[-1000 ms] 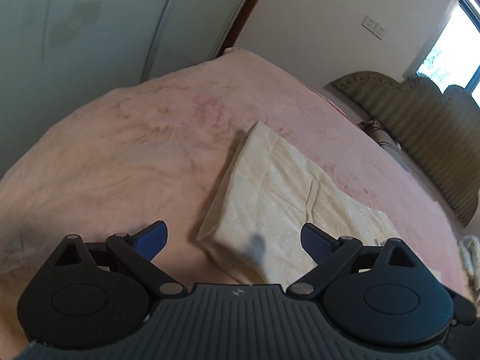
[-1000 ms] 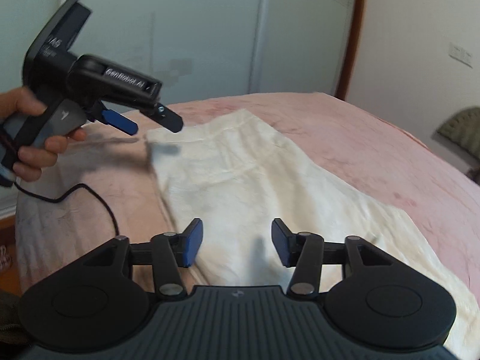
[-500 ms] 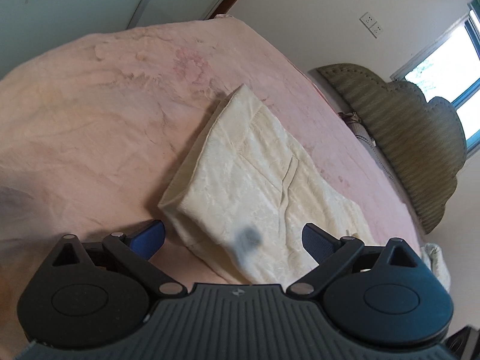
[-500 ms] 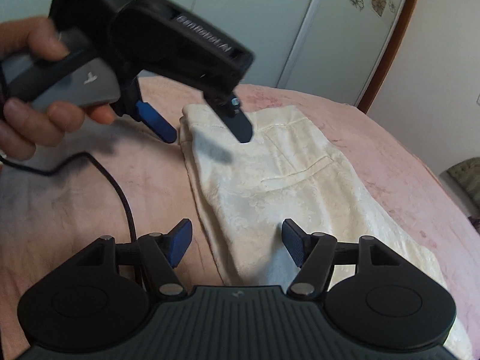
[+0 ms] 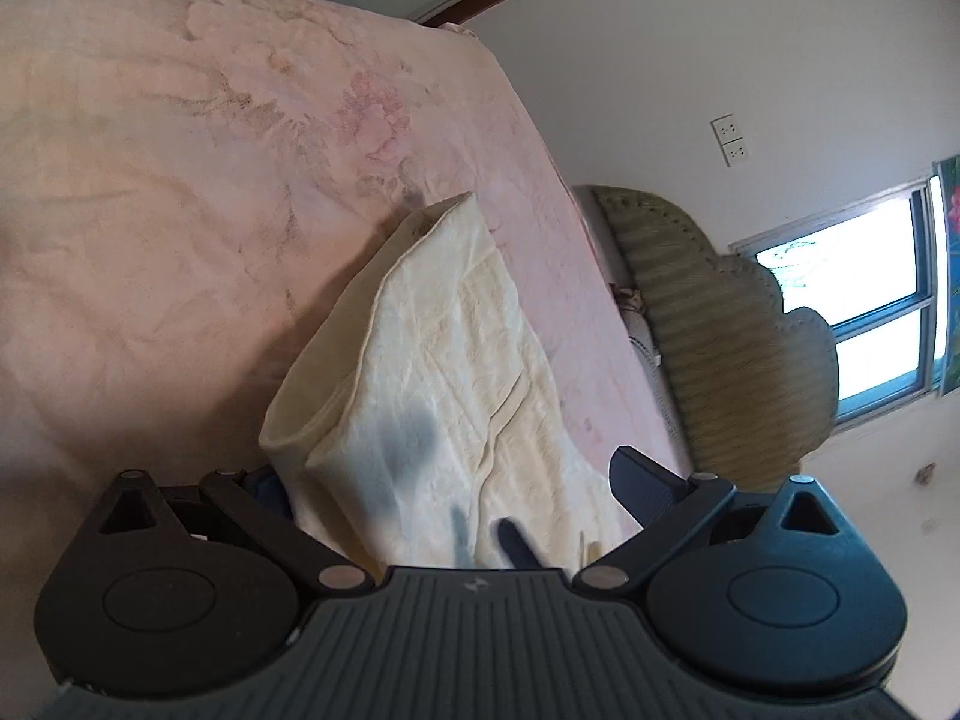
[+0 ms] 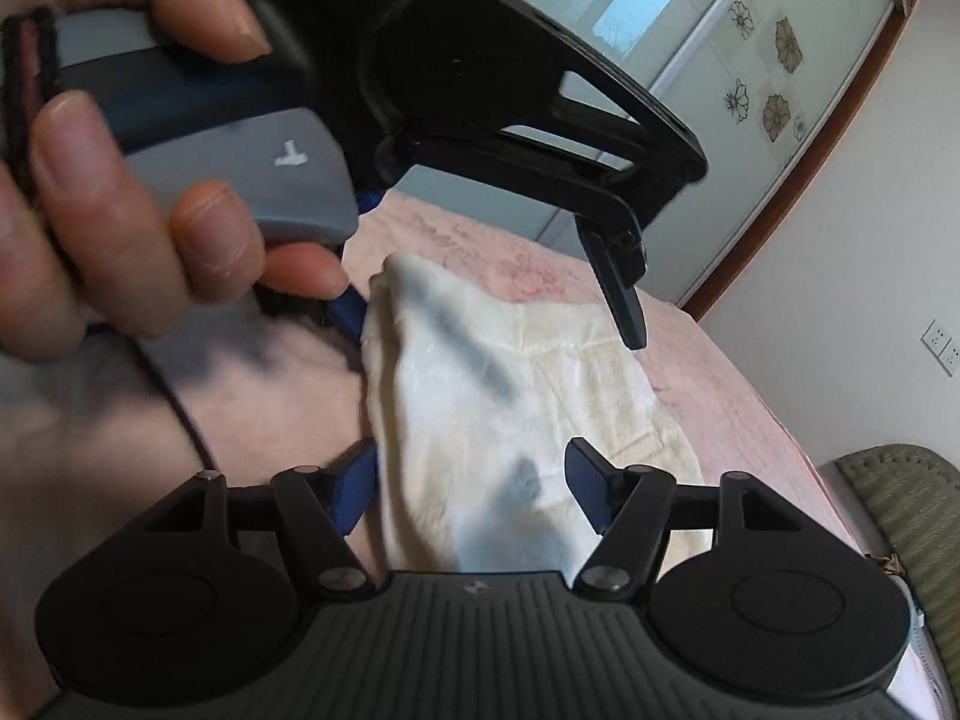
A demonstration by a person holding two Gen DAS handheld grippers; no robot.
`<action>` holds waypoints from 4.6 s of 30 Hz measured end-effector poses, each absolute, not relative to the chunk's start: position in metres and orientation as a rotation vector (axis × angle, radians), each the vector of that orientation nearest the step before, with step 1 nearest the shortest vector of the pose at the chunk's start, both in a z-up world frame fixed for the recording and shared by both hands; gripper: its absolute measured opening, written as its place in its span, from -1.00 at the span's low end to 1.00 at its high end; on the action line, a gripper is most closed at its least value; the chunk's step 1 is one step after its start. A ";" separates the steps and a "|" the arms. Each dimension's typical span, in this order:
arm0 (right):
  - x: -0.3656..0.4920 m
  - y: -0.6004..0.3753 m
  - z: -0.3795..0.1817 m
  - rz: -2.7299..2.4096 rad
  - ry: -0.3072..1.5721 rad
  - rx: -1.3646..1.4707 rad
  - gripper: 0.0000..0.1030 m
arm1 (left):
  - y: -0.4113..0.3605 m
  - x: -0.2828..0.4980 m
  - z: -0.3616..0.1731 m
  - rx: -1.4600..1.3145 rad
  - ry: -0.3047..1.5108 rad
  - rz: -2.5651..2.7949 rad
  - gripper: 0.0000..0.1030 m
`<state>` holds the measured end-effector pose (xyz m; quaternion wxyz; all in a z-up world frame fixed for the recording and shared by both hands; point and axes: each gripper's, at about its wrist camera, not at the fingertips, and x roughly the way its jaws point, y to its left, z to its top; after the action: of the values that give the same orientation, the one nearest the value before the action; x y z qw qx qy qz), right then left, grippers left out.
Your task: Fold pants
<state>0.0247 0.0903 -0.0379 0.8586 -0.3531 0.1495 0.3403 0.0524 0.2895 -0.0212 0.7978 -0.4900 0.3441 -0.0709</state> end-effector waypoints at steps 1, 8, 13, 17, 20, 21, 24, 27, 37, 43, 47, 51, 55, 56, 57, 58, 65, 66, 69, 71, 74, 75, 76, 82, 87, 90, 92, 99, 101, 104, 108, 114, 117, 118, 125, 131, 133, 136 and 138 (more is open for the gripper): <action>0.027 0.091 -0.037 0.716 0.318 -0.738 -0.15 | 0.291 0.058 -0.022 -1.061 0.745 -0.164 0.98; 0.016 0.088 -0.029 0.763 0.312 -0.705 -0.79 | 0.303 0.097 -0.029 -1.089 0.804 -0.265 0.98; 0.020 0.074 -0.013 0.823 0.359 -0.600 -0.79 | 0.299 0.122 -0.032 -1.065 0.854 -0.322 0.94; 0.021 0.048 0.006 0.986 0.452 -0.480 -0.79 | 0.294 0.129 -0.032 -1.020 0.846 -0.337 0.82; 0.036 0.017 0.031 1.024 0.478 -0.280 -0.79 | 0.291 0.127 -0.034 -0.976 0.841 -0.318 0.47; 0.045 0.009 0.034 1.000 0.492 -0.231 -0.79 | 0.292 0.125 -0.035 -0.965 0.838 -0.304 0.24; 0.070 -0.003 0.024 0.857 0.559 -0.199 -0.79 | 0.295 0.120 -0.037 -0.920 0.841 -0.260 -0.36; 0.086 0.001 -0.005 0.750 0.689 -0.248 -0.79 | 0.296 0.116 -0.036 -0.880 0.834 -0.236 -0.69; 0.085 -0.006 0.013 0.781 0.640 0.015 -0.78 | 0.239 0.082 0.032 -0.686 0.669 -0.219 -0.73; 0.083 -0.022 0.028 0.748 0.583 0.187 -0.78 | 0.195 0.062 0.066 -0.627 0.597 -0.215 -0.71; 0.079 -0.052 0.044 0.737 0.541 0.253 -0.78 | 0.163 0.057 0.087 -0.595 0.561 -0.252 -0.70; 0.067 -0.090 0.059 0.696 0.484 0.312 -0.78 | 0.119 0.054 0.107 -0.534 0.531 -0.311 -0.61; 0.071 -0.135 0.061 0.643 0.463 0.418 -0.78 | 0.065 0.052 0.119 -0.465 0.503 -0.376 -0.55; 0.070 -0.147 0.061 0.629 0.455 0.437 -0.78 | 0.053 0.053 0.120 -0.455 0.502 -0.396 -0.55; 0.069 -0.159 0.061 0.613 0.446 0.450 -0.78 | 0.040 0.057 0.119 -0.449 0.504 -0.416 -0.53; 0.070 -0.172 0.061 0.595 0.439 0.464 -0.78 | 0.028 0.058 0.118 -0.442 0.509 -0.435 -0.52; 0.058 -0.243 0.049 0.458 0.439 0.552 -0.78 | -0.053 0.069 0.094 -0.366 0.552 -0.531 -0.45; 0.056 -0.252 0.047 0.441 0.443 0.565 -0.78 | -0.062 0.070 0.089 -0.359 0.560 -0.542 -0.43; 0.053 -0.277 0.036 0.394 0.461 0.610 -0.78 | -0.090 0.074 0.073 -0.348 0.607 -0.574 -0.38; 0.050 -0.292 0.027 0.360 0.482 0.630 -0.78 | -0.107 0.076 0.059 -0.337 0.638 -0.591 -0.34; 0.047 -0.311 0.011 0.303 0.521 0.663 -0.78 | -0.131 0.077 0.037 -0.294 0.678 -0.606 -0.31; 0.046 -0.316 0.005 0.284 0.534 0.673 -0.78 | -0.138 0.078 0.031 -0.283 0.690 -0.610 -0.31; 0.045 -0.321 -0.001 0.266 0.546 0.685 -0.78 | -0.143 0.078 0.026 -0.275 0.700 -0.614 -0.31; 0.044 -0.340 -0.023 0.215 0.577 0.737 -0.78 | -0.155 0.083 0.005 -0.247 0.755 -0.629 -0.23; 0.042 -0.351 -0.026 0.193 0.578 0.708 -0.78 | -0.152 0.090 -0.003 -0.330 0.852 -0.702 0.24; 0.032 -0.368 -0.023 0.117 0.577 0.650 -0.78 | -0.151 0.082 0.005 -0.326 0.837 -0.751 0.32; 0.022 -0.381 -0.020 0.035 0.561 0.622 -0.78 | -0.145 0.078 0.014 -0.317 0.801 -0.772 0.44; 0.039 -0.380 0.016 0.063 0.476 0.478 -0.77 | -0.103 0.084 0.041 -0.125 0.662 -0.580 0.71; 0.064 -0.360 0.026 0.131 0.496 0.375 -0.77 | -0.089 0.094 0.042 -0.054 0.651 -0.502 0.76; 0.096 -0.320 0.032 0.217 0.513 0.171 -0.77 | -0.068 0.111 0.037 -0.030 0.672 -0.449 0.76; 0.128 -0.292 0.022 0.279 0.615 0.026 -0.77 | -0.062 0.136 0.022 0.017 0.737 -0.424 0.76; 0.111 -0.310 0.007 0.212 0.685 0.012 -0.77 | -0.057 0.128 0.017 0.051 0.704 -0.452 0.76; 0.083 -0.316 0.019 0.263 0.647 0.048 -0.77 | -0.040 0.115 0.025 -0.027 0.701 -0.461 0.77; 0.071 -0.319 0.021 0.294 0.644 0.070 -0.77 | -0.033 0.109 0.027 -0.048 0.702 -0.464 0.77; 0.016 -0.321 0.012 0.431 0.739 0.018 -0.77 | 0.009 0.061 0.027 -0.061 0.674 -0.495 0.77; 0.005 -0.319 0.019 0.305 0.709 0.002 -0.61 | 0.038 0.036 0.030 -0.089 0.662 -0.520 0.78; 0.004 -0.310 0.027 0.339 0.666 0.026 -0.61 | 0.039 0.028 0.029 -0.065 0.660 -0.544 0.78; 0.015 -0.291 0.021 0.390 0.670 0.015 -0.60 | 0.031 0.022 0.026 -0.019 0.638 -0.541 0.78; 0.023 -0.280 0.008 0.368 0.720 -0.041 -0.61 | 0.025 0.027 0.014 0.035 0.684 -0.514 0.78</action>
<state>0.0233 -0.2804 0.0081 0.9192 -0.0197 0.3501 0.1789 0.0269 0.0249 0.0140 0.9097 0.0169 0.3316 -0.2494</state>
